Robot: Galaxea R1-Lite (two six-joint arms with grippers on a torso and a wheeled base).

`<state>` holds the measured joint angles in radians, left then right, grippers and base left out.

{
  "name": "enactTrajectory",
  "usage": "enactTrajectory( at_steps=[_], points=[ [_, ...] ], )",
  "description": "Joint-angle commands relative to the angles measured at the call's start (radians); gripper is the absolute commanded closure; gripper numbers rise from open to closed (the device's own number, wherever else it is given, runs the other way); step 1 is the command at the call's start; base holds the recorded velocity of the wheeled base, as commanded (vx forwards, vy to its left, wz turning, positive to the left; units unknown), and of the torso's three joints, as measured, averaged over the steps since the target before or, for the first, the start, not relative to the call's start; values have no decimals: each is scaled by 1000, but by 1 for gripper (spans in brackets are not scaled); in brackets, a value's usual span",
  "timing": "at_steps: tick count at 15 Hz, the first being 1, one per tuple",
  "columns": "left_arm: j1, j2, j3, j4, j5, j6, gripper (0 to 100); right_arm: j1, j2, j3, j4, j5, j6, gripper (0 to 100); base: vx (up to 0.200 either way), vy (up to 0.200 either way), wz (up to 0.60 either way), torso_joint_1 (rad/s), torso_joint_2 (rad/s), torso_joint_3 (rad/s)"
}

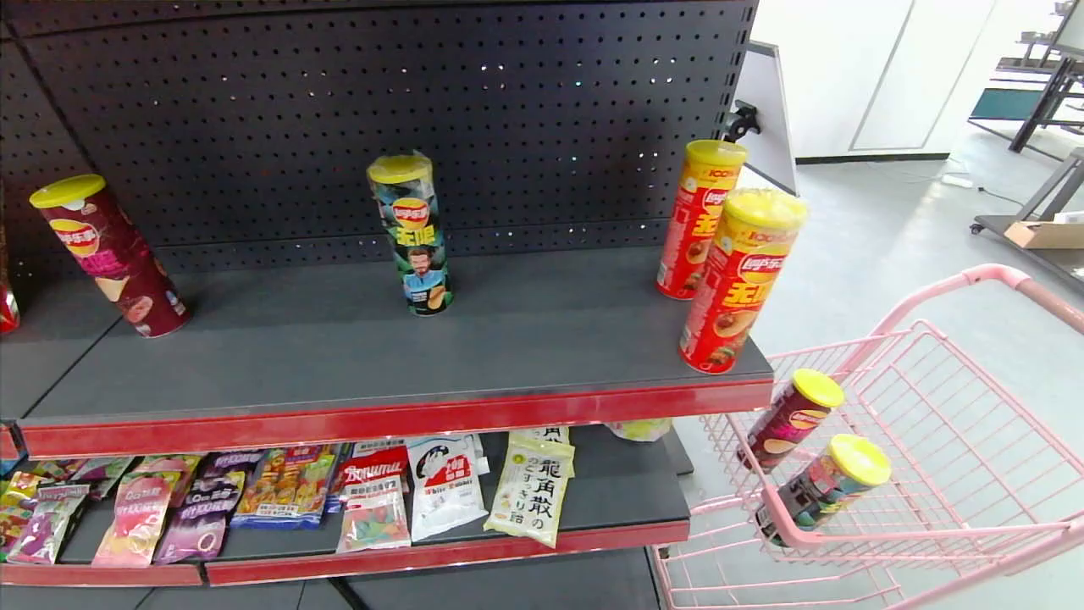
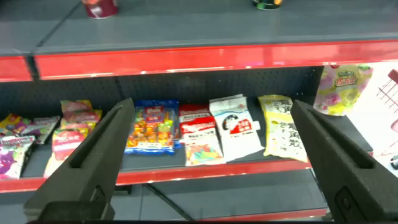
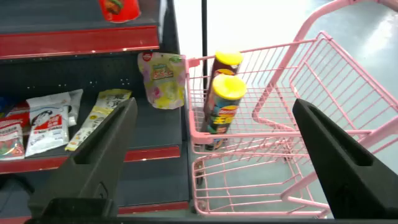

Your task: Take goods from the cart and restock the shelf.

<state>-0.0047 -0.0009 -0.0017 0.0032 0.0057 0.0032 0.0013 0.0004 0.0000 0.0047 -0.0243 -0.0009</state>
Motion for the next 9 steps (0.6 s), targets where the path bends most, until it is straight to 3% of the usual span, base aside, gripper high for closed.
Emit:
enactTrajectory(
  at_steps=[1, 2, 9],
  points=[
    [0, 1, 0, 0, 0, 0, 0, 0, 1, 0, 0, 0, 1, 0, 0, 0, 0, 0, 0, 0],
    [0, 1, 0, 0, 0, 0, 0, 0, 1, 0, 0, 0, 1, 0, 0, 0, 0, 0, 0, 0],
    [0, 1, 0, 0, 0, 0, 0, 0, 1, 0, 0, -3, 5, 0, 0, 0, -600, 1, 2, 3]
  ],
)
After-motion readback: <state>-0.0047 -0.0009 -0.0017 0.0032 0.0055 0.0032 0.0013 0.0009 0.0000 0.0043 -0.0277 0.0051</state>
